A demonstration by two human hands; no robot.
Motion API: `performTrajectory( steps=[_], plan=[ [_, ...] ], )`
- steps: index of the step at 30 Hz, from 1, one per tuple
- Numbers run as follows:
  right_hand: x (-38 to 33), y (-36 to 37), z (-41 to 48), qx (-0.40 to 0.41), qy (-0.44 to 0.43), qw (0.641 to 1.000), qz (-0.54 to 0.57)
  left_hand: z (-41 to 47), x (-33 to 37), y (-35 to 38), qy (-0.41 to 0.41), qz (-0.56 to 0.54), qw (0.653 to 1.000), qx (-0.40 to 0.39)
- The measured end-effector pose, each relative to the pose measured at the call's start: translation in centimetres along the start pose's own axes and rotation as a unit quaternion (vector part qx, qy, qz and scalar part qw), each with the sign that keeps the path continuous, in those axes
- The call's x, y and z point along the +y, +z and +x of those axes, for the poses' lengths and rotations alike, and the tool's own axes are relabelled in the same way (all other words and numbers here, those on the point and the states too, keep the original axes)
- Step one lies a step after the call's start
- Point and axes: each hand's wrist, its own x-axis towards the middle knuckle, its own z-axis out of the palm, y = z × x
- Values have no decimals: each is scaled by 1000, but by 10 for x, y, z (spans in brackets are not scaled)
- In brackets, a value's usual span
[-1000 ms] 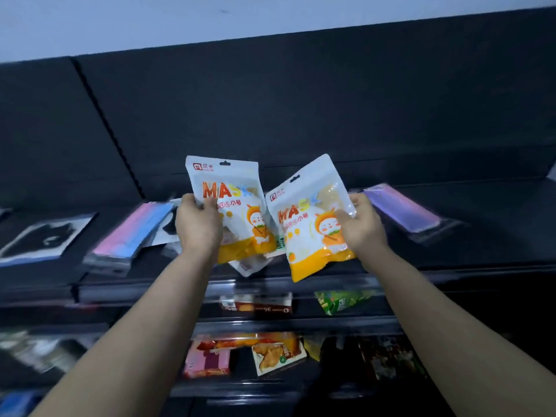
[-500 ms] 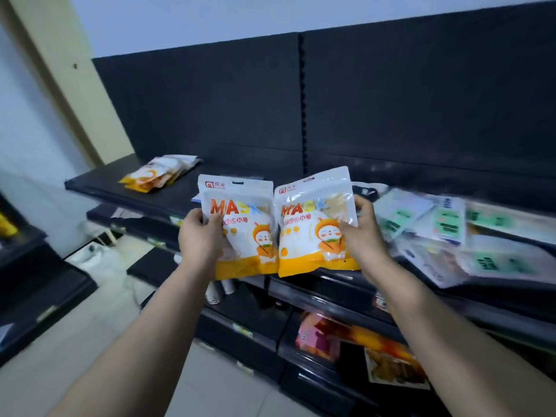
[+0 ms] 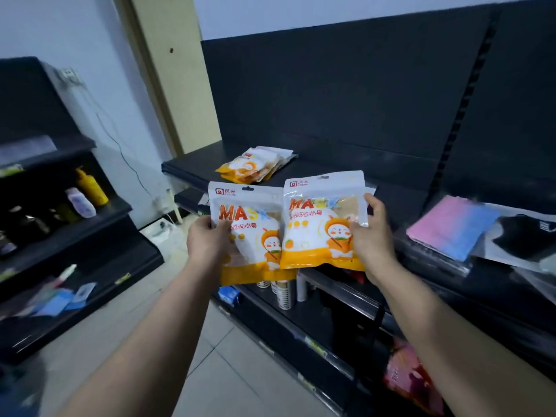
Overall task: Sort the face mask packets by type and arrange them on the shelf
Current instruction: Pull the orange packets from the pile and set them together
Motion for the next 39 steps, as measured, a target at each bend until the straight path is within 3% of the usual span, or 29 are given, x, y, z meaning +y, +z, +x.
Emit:
performTrajectory(
  steps=[9, 17, 26, 28, 30, 31, 32, 35, 39],
  plan=[
    [-8, 68, 85, 28, -12, 999, 29, 89, -5, 22, -23, 16, 1000, -4],
    [-35, 144, 179, 23, 52, 996, 68, 210, 38, 44, -30, 35, 999, 12],
    [-36, 176, 224, 14, 54, 993, 104, 291, 62, 78, -22, 23, 998, -63],
    [-33, 177, 229, 26, 49, 993, 106, 311, 64, 84, 27, 97, 994, -34],
    [-30, 182, 234, 59, 47, 992, 97, 325, 63, 90, 150, 281, 948, 4],
    [-29, 186, 236, 75, 48, 992, 89, 328, 60, 94, 213, 355, 910, -31],
    [-27, 190, 236, 83, 50, 992, 81, 326, 58, 100, 250, 414, 870, -101],
    [-26, 203, 237, 99, 60, 992, 59, 329, 53, 112, 242, 520, 766, -290],
    [-30, 228, 240, 130, 62, 985, 94, 369, 43, 115, 290, 510, 747, -315]
  ],
)
